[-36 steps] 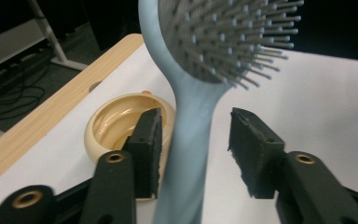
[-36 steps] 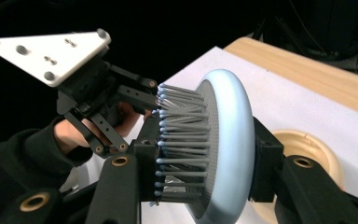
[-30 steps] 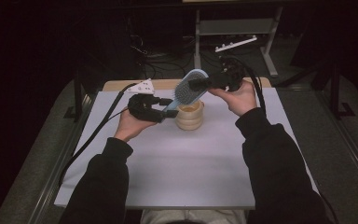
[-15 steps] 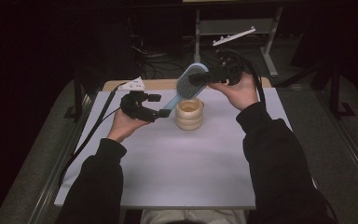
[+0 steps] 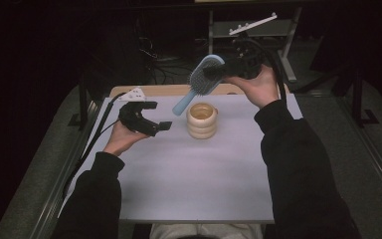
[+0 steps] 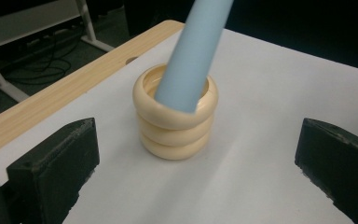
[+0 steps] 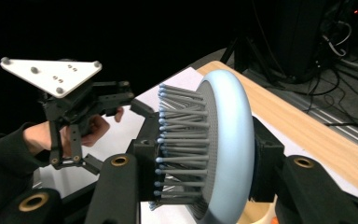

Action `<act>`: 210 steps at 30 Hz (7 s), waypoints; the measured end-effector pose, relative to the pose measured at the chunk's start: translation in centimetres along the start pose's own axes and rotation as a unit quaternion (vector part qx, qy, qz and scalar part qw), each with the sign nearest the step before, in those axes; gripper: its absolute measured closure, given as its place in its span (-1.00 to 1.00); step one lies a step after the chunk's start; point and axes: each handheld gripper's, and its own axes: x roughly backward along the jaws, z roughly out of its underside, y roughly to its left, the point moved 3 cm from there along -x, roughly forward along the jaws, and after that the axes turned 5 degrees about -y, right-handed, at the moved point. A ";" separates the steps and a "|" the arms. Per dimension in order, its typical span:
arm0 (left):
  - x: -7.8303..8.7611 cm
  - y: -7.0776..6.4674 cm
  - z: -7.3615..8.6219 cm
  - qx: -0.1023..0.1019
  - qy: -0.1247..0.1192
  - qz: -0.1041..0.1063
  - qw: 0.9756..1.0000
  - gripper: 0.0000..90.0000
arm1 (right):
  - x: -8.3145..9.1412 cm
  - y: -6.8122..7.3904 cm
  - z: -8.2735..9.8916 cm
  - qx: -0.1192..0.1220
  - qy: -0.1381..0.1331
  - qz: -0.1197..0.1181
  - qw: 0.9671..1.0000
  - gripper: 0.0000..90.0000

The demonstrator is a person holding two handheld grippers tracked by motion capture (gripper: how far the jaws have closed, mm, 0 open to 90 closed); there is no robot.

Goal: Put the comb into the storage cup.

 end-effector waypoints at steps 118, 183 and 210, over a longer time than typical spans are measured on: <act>10.5 2.5 14.2 0.059 -0.044 -0.107 0.992 -1.00 | -6.0 -8.6 8.7 -0.092 0.052 0.070 0.992 0.08; 10.4 2.1 14.4 0.083 -0.041 -0.105 0.990 -1.00 | 5.2 -9.0 14.8 -0.040 -0.020 0.131 0.990 -1.00; 10.5 2.0 14.2 0.087 -0.054 -0.098 0.990 -1.00 | 6.6 -7.6 19.6 -0.024 -0.011 0.146 0.989 -1.00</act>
